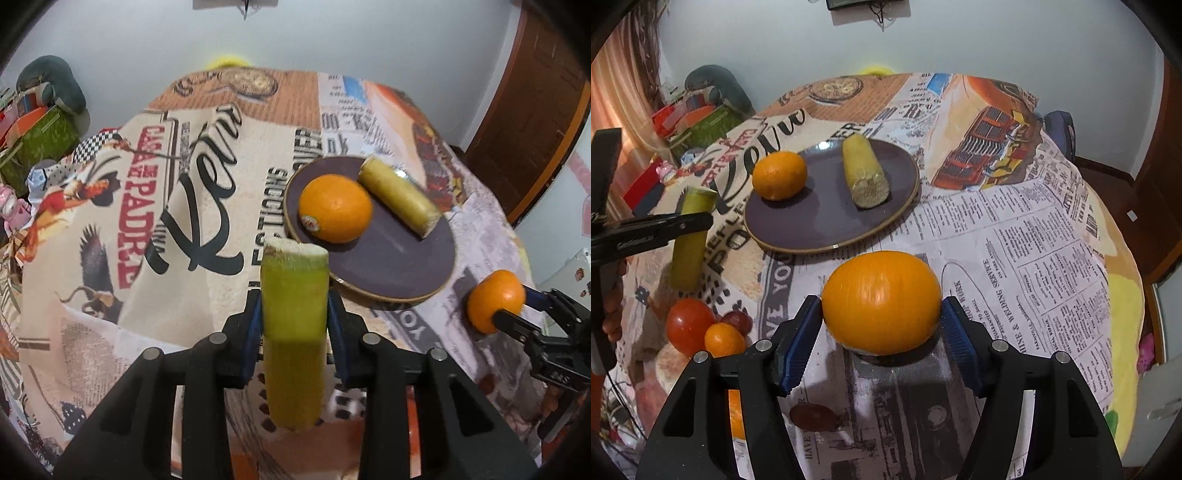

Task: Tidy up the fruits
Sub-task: 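Close the left tool on the zucchini while the right tool grips the stickered orange, then carry the zucchini in the left tool while the right tool carries the orange to the plate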

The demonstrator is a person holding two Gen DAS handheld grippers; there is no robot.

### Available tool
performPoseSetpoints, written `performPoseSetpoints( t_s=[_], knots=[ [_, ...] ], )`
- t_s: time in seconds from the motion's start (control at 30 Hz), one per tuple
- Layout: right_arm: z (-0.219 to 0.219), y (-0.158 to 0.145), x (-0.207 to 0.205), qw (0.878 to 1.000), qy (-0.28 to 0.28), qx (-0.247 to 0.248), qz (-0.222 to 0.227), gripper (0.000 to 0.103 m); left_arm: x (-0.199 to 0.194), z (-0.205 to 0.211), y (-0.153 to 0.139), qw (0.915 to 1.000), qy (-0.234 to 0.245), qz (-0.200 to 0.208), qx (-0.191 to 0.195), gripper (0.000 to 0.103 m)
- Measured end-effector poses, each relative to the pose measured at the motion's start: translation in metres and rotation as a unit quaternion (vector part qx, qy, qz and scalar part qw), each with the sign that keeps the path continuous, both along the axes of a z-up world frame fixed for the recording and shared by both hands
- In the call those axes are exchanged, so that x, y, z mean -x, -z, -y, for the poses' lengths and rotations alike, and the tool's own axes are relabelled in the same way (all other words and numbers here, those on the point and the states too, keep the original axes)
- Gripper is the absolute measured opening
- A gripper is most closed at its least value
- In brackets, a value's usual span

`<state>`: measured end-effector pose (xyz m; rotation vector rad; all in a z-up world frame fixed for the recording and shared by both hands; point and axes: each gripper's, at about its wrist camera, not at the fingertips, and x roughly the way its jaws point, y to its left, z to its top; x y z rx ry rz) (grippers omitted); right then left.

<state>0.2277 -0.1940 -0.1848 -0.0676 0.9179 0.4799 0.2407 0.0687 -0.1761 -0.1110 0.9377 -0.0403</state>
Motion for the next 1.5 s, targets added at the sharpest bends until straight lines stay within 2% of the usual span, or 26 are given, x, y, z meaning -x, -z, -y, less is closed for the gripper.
performPoseSetpoints(
  t_s=[0.1,0.13,0.17,0.2,0.33,0.37,0.43,0.47,0.5,0.57,0.63,0.83,1.03,1.17,1.27,1.33,1.5],
  knots=[
    [0.001,-0.009,0.0,1.0,0.003,-0.003,0.012,0.059,0.005,0.006,-0.016,0.9998,0.005,0.019,0.006,0.033],
    [0.001,-0.012,-0.001,1.0,0.004,-0.005,0.016,0.054,0.005,0.007,-0.02,0.9996,0.007,0.025,0.008,0.033],
    [0.001,-0.016,-0.001,1.0,0.003,-0.008,0.024,0.019,0.005,0.009,-0.024,0.9995,0.008,0.03,0.01,0.033],
    [0.001,-0.021,-0.002,1.0,-0.003,-0.014,0.027,0.001,0.005,0.013,-0.03,0.9992,0.011,0.037,0.014,0.033],
    [-0.001,-0.031,-0.013,1.0,-0.007,-0.018,0.023,0.003,0.002,0.023,-0.039,0.9983,0.02,0.049,0.023,0.033],
    [-0.002,-0.029,-0.014,1.0,-0.008,-0.007,0.018,0.008,0.002,0.024,-0.04,0.9982,0.022,0.052,0.022,0.033],
    [0.0,-0.025,-0.013,1.0,-0.003,0.004,0.015,0.034,0.005,0.028,-0.04,0.9979,0.026,0.053,0.025,0.033],
    [0.002,-0.022,-0.011,1.0,-0.002,0.007,0.014,0.058,0.006,0.028,-0.04,0.9979,0.028,0.053,0.027,0.033],
    [0.004,-0.019,-0.008,1.0,0.0,0.009,0.016,0.069,0.007,0.03,-0.039,0.9978,0.029,0.052,0.027,0.033],
    [0.006,-0.014,-0.003,1.0,0.001,0.011,0.021,0.069,0.007,0.031,-0.038,0.9979,0.03,0.051,0.026,0.033],
    [0.005,-0.007,-0.003,1.0,-0.006,0.013,0.005,0.07,0.008,0.031,-0.038,0.9979,0.03,0.051,0.026,0.033],
    [0.011,0.002,-0.003,0.999,-0.003,-0.034,-0.028,0.072,0.011,0.031,-0.039,0.9979,0.029,0.052,0.027,0.033],
    [0.002,0.007,0.004,0.999,-0.018,-0.017,-0.027,0.072,0.014,0.034,-0.039,0.9978,0.031,0.051,0.027,0.033],
    [-0.001,0.015,0.001,0.998,-0.023,-0.028,-0.042,0.072,0.016,0.037,-0.04,0.9976,0.036,0.052,0.028,0.033],
    [-0.009,0.024,0.001,0.998,-0.026,-0.008,-0.051,0.072,0.015,0.04,-0.041,0.9974,0.038,0.055,0.027,0.033],
    [-0.012,0.026,0.002,0.999,-0.024,0.007,-0.039,0.068,0.014,0.041,-0.042,0.9973,0.039,0.056,0.028,0.033],
    [-0.006,0.023,0.001,0.999,-0.019,-0.009,-0.036,0.067,0.006,0.045,-0.044,0.997,0.044,0.058,0.027,0.033]
  ],
)
